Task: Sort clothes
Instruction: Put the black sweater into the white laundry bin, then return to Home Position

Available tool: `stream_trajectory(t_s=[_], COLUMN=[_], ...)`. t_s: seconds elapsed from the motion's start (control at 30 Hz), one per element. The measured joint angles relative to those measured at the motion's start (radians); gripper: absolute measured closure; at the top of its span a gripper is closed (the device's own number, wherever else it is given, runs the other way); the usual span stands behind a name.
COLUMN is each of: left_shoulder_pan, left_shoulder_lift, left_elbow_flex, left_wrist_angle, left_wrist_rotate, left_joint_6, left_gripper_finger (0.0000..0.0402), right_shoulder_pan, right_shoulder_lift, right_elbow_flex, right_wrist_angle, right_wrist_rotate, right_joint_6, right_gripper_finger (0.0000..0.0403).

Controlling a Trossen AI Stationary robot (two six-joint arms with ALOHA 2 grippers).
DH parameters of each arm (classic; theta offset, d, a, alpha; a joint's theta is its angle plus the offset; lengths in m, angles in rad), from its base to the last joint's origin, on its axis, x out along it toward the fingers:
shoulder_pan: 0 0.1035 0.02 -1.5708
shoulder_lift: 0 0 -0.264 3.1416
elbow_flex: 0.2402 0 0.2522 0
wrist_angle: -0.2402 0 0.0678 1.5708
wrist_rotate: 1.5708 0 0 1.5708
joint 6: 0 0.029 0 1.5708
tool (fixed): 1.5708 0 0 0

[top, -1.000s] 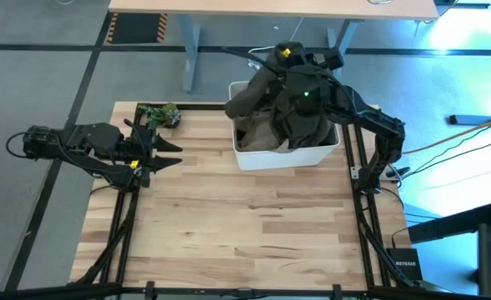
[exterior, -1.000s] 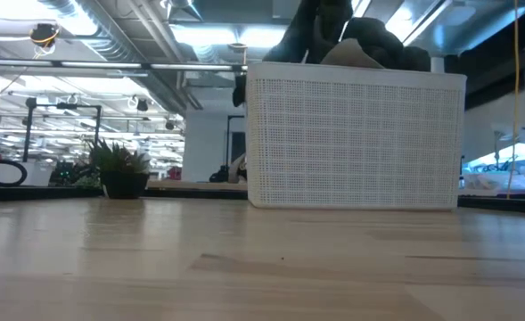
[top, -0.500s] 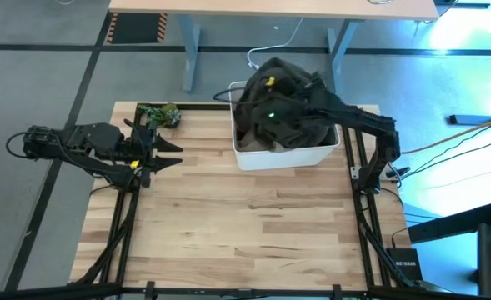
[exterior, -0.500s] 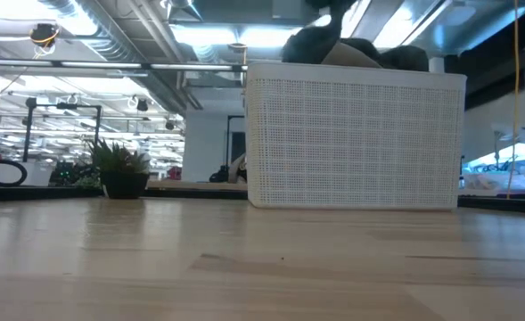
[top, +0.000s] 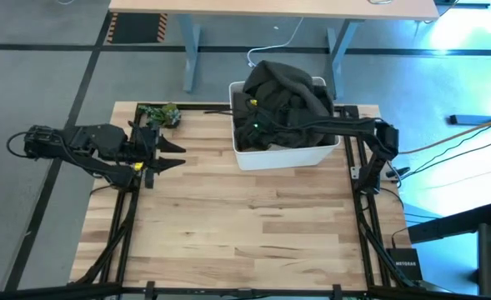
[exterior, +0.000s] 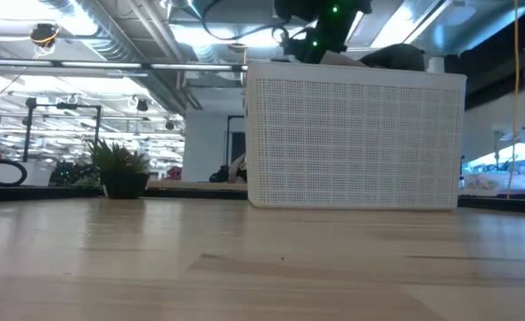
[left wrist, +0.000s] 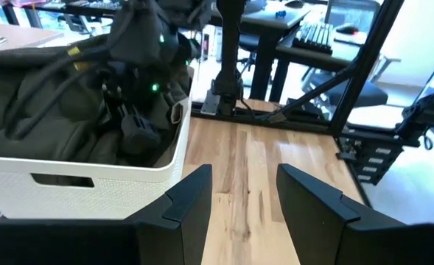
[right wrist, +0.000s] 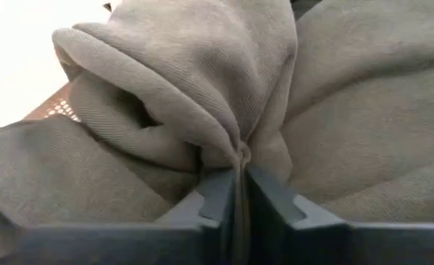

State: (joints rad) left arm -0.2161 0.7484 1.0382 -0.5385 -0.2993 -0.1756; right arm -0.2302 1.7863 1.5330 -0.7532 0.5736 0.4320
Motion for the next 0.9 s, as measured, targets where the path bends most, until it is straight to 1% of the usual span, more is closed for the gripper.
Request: stream_trajectory(t_s=[0.1,0.23,0.3,0.37,0.5,0.6,0.7,0.8,0.9], left_shoulder_pan=[0.0,0.0,0.0,0.0,0.0,-0.003,-0.012,-0.027,-0.034], left_shoulder_lift=[0.018,0.036,0.04,0.04,0.039,0.037,0.035,0.029,0.016], left_elbow_flex=[0.0,0.0,0.0,0.0,0.0,0.0,0.0,-0.015,-0.045], left_wrist_angle=[0.0,-0.008,-0.014,-0.029,-0.03,-0.029,-0.029,-0.015,0.029], left_wrist_rotate=[0.0,0.0,0.0,0.0,-0.001,0.0,-0.001,0.0,0.0], left_joint_6=[0.023,0.036,0.035,0.03,0.058,0.068,0.082,0.108,0.141], left_gripper_finger=[0.0253,0.0253,0.0253,0.0253,0.0253,0.0253,0.0253,0.0253,0.0253], right_shoulder_pan=[0.0,0.0,0.009,0.032,0.116,0.192,0.258,0.314,0.339], right_shoulder_lift=[-0.002,-0.009,-0.012,-0.012,-0.013,-0.019,-0.027,-0.037,-0.057], right_elbow_flex=[0.064,0.23,0.32,0.4,0.507,0.53,0.523,0.481,0.398], right_wrist_angle=[-0.068,-0.228,-0.3,-0.353,-0.373,-0.372,-0.39,-0.39,-0.343], right_wrist_rotate=[-0.042,-0.211,-0.26,-0.267,-0.199,-0.19,-0.231,-0.266,-0.28], right_joint_6=[0.001,-0.018,-0.011,-0.01,-0.06,-0.129,-0.141,-0.149,-0.168], right_gripper_finger=[0.0305,0.0254,0.0238,0.0229,0.0225,0.0225,0.0226,0.0226,0.0226])
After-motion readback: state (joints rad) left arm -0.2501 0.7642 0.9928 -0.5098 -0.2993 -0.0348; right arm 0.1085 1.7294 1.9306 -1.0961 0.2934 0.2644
